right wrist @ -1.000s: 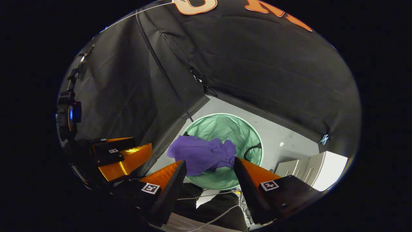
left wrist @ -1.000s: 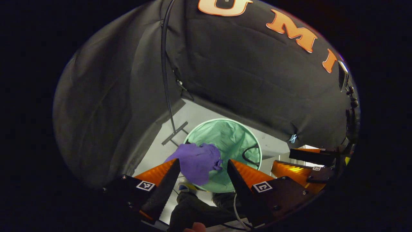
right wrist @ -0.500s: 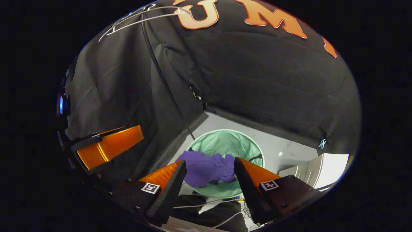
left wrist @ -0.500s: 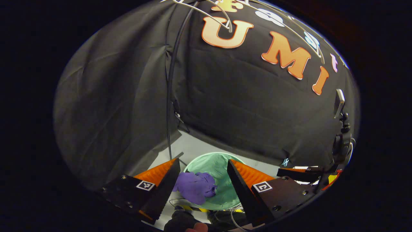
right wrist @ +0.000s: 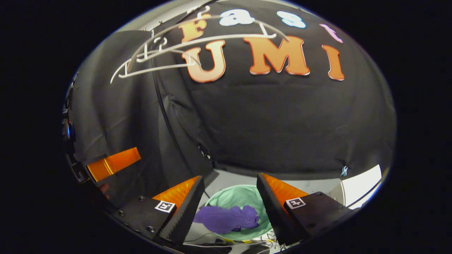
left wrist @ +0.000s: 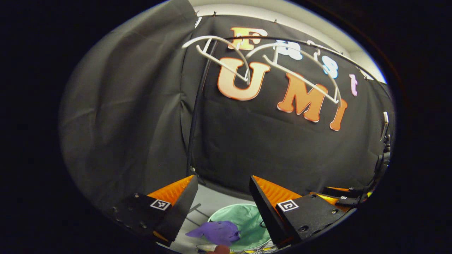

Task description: Grasp the clothes on the hanger with both hands and then place them into the laundry hamper below.

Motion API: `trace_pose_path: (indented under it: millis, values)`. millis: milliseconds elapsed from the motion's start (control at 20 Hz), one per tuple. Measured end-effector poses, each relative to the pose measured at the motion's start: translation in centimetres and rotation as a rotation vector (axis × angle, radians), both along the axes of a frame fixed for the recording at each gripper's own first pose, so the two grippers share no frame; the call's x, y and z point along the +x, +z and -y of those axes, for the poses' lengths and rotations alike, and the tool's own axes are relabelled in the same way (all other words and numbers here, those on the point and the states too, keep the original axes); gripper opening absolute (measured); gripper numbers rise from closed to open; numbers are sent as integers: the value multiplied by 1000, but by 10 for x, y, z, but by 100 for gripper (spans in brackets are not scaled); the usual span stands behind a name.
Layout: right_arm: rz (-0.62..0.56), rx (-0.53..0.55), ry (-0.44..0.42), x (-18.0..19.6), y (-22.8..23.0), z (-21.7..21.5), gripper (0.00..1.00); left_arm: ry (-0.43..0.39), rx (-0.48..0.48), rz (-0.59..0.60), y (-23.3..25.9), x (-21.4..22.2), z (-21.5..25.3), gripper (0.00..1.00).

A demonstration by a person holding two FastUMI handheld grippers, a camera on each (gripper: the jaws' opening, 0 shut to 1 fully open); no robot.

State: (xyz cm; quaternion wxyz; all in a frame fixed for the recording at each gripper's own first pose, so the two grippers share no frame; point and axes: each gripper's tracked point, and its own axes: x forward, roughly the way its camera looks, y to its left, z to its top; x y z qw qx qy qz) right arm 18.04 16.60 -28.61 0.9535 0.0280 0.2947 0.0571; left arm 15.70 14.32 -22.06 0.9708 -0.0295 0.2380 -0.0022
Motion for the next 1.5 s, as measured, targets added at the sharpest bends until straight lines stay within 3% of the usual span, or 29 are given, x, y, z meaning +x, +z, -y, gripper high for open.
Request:
trace_pose_path:
  millis: [150,350,400,450,500,550,950,1300,1400,1450,1500]
  values:
    - [101,-6,20,-4,46,19,98,29,17,136,46,-2,12,95]
    - [196,-29,57,-20,100,44,98,54,-11,225,92,-23,40,94]
    - [223,-30,57,-27,113,53,98,58,-4,250,103,-29,46,89]
    - [250,-32,54,-32,124,60,98,67,9,275,114,-38,51,94]
    - [278,-33,46,-35,136,69,89,76,18,299,124,-47,54,94]
    - [298,-33,40,-40,147,78,89,83,24,320,135,-56,60,94]
    - [399,-25,21,-95,213,140,89,117,67,422,191,-116,96,94]
    - [483,-24,4,-134,261,168,89,95,20,472,214,-141,131,89]
    - [486,-30,-3,-144,264,174,89,84,12,480,218,-147,137,99]
    - [492,-37,-8,-153,270,177,89,74,6,482,219,-149,141,88]
    - [500,-46,-14,-160,272,180,89,66,1,483,220,-151,145,99]
